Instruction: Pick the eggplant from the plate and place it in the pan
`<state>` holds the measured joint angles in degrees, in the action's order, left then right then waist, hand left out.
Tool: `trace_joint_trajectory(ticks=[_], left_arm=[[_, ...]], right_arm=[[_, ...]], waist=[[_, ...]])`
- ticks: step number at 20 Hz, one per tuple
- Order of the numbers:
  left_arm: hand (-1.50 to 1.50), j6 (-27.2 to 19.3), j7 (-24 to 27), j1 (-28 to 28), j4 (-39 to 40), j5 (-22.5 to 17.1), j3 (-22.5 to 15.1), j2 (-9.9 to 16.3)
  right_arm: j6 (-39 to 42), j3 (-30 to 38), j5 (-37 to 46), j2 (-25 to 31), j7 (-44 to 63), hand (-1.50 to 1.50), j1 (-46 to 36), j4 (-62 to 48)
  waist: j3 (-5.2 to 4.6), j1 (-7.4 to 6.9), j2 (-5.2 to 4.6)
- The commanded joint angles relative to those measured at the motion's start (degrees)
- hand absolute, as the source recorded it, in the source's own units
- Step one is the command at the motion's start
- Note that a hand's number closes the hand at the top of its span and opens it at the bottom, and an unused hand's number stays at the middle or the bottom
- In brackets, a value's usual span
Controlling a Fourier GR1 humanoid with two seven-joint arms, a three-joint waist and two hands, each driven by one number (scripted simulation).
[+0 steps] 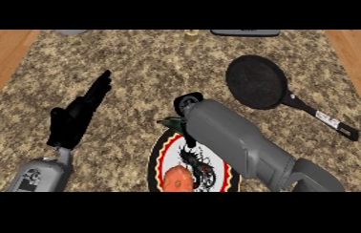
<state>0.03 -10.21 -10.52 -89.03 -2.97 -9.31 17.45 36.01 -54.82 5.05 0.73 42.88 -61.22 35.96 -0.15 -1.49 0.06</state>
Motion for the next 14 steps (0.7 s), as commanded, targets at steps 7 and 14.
trace_joint_trajectory(ticks=[7,14], left_arm=[[0.00,0.9,-0.2,1.6,1.0,-0.9,1.9,1.4],[0.00,-0.1,-0.6,2.5,-0.5,0.0,0.7,0.1]], right_arm=[[-44.0,3.9,12.4,-0.7,15.8,1.50,-5.7,8.9],[-60.8,-3.2,28.1,-0.7,31.3,1.50,-9.3,16.9]], waist=[[0.27,2.13,2.15],[0.16,1.31,1.50]])
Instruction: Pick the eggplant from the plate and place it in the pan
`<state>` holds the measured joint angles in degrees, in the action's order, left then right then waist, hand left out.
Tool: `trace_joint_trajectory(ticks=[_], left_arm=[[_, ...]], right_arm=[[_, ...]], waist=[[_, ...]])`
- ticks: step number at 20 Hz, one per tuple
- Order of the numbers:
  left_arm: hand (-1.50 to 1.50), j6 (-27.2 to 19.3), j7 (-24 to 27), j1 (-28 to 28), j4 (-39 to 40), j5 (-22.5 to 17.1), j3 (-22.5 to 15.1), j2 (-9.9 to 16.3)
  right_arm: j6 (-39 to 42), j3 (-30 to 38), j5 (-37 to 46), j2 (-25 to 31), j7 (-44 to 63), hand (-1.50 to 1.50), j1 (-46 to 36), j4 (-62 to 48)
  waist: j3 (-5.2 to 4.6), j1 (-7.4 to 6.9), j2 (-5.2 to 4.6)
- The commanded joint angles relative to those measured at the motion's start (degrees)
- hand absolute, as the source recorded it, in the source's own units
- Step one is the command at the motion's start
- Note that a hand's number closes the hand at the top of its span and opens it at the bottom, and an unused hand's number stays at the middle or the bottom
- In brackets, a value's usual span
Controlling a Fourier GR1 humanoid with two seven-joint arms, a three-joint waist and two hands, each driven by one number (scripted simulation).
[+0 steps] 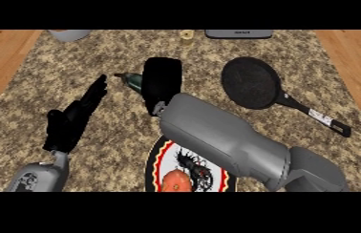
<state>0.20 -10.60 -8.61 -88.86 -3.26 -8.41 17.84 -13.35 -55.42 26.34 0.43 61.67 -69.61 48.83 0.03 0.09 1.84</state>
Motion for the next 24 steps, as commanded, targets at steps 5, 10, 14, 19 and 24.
trace_joint_trajectory(ticks=[5,10,14,19,24], left_arm=[[0.00,0.0,0.5,0.8,-0.5,-0.1,1.8,1.1],[0.00,-0.8,-0.8,0.9,-2.1,0.7,1.0,0.4],[0.00,-0.5,-1.0,0.1,-1.6,-0.1,1.8,0.2],[0.00,0.9,1.4,0.5,-1.1,-0.3,2.8,0.8],[0.00,2.4,3.4,-0.9,2.0,-0.1,3.3,0.8]], right_arm=[[-15.6,-1.1,15.0,-0.4,18.6,1.50,2.1,5.0],[-22.2,4.8,21.2,0.2,16.7,1.50,7.0,4.6],[-25.7,8.8,25.1,2.8,13.5,1.50,12.5,5.9],[-31.1,13.0,30.3,6.1,6.8,1.50,19.9,2.5],[-34.8,19.4,31.9,11.2,0.5,1.50,23.5,-0.7]], waist=[[0.01,0.97,-0.75],[0.11,1.60,-1.03],[0.06,1.79,-1.36],[-0.01,0.52,-1.80],[-0.03,0.56,-2.09]])
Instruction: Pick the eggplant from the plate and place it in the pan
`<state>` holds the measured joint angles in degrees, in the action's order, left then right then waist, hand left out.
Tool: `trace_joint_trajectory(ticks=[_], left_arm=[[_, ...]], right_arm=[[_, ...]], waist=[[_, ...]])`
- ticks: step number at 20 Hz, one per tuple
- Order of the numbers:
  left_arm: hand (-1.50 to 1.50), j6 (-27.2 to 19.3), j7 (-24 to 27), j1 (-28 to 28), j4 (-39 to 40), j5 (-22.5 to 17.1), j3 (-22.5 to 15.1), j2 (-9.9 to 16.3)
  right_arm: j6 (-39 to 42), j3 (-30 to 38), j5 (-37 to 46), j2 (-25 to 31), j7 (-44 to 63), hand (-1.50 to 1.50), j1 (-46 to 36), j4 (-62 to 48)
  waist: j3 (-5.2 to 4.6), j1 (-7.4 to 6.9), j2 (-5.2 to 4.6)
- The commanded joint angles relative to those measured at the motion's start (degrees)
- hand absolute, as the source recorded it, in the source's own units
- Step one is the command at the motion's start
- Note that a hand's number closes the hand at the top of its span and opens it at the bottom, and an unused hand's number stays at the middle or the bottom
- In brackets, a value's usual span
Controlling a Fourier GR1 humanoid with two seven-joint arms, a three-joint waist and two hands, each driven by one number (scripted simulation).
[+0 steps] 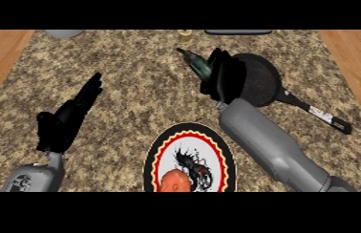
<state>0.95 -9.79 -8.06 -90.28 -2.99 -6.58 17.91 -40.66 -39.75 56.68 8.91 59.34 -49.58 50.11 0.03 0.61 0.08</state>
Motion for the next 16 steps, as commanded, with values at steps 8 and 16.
trace_joint_trajectory(ticks=[8,16], left_arm=[[0.00,0.8,-2.7,-2.7,-0.1,1.3,0.0,-1.9],[0.00,2.9,0.6,-2.1,1.7,1.8,1.4,-1.9]], right_arm=[[-15.2,14.4,-3.6,2.5,-13.9,1.50,3.2,-16.0],[-15.8,23.9,-12.8,5.1,-32.0,1.50,-0.3,-26.6]], waist=[[0.03,-1.69,-0.55],[0.06,-2.36,-0.76]])
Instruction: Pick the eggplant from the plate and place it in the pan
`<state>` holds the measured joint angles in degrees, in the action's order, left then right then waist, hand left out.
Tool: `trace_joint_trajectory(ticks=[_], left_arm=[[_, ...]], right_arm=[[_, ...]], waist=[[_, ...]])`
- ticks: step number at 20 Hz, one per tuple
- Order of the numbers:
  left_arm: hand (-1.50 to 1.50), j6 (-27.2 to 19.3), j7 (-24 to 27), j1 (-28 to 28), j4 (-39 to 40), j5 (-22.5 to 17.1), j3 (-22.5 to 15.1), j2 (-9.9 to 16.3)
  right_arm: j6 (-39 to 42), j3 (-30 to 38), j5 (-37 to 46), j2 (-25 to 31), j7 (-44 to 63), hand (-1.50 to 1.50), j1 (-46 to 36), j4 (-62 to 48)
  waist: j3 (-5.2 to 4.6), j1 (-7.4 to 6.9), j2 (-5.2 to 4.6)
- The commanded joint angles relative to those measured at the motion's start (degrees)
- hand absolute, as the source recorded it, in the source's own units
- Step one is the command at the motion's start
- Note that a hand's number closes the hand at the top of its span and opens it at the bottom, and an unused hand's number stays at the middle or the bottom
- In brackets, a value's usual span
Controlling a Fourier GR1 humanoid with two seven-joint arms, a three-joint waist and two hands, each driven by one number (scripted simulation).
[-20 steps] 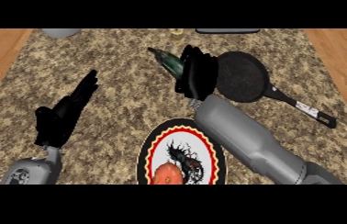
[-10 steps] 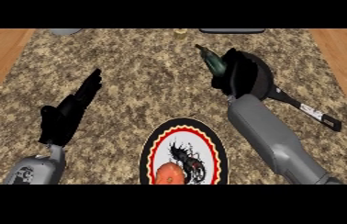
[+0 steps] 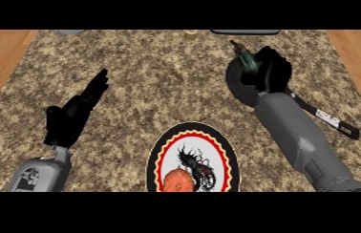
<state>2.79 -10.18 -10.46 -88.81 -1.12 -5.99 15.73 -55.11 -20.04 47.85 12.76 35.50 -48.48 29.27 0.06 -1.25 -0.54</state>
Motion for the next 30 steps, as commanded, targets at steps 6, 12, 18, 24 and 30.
trace_joint_trajectory(ticks=[6,12,18,24,30], left_arm=[[0.00,0.5,-1.8,-1.6,-1.1,0.3,0.3,-0.8],[0.00,-1.2,-1.3,-2.0,-0.3,2.7,-1.5,-3.1],[0.00,0.3,-0.9,-0.8,-1.6,1.3,-0.5,-2.1],[0.00,-0.1,0.2,0.4,-0.5,3.0,-1.2,-2.3],[0.00,0.8,-1.3,-0.4,-1.2,1.8,0.8,-1.7]], right_arm=[[9.6,11.1,-11.3,2.1,-4.7,-1.50,-2.3,-11.6],[10.8,17.9,-18.3,4.8,-22.1,-1.50,0.2,-13.2],[7.7,26.9,-27.6,4.0,-35.3,-1.50,1.1,-6.8],[13.0,37.1,-39.6,3.0,-49.3,-1.50,3.8,-0.8],[26.9,43.0,-47.1,4.6,-63.9,-1.50,9.8,-3.2]], waist=[[0.09,-0.91,-0.73],[0.24,-1.66,-1.24],[0.38,-2.03,-1.12],[0.32,-0.90,-0.74],[0.10,0.05,-0.08]])
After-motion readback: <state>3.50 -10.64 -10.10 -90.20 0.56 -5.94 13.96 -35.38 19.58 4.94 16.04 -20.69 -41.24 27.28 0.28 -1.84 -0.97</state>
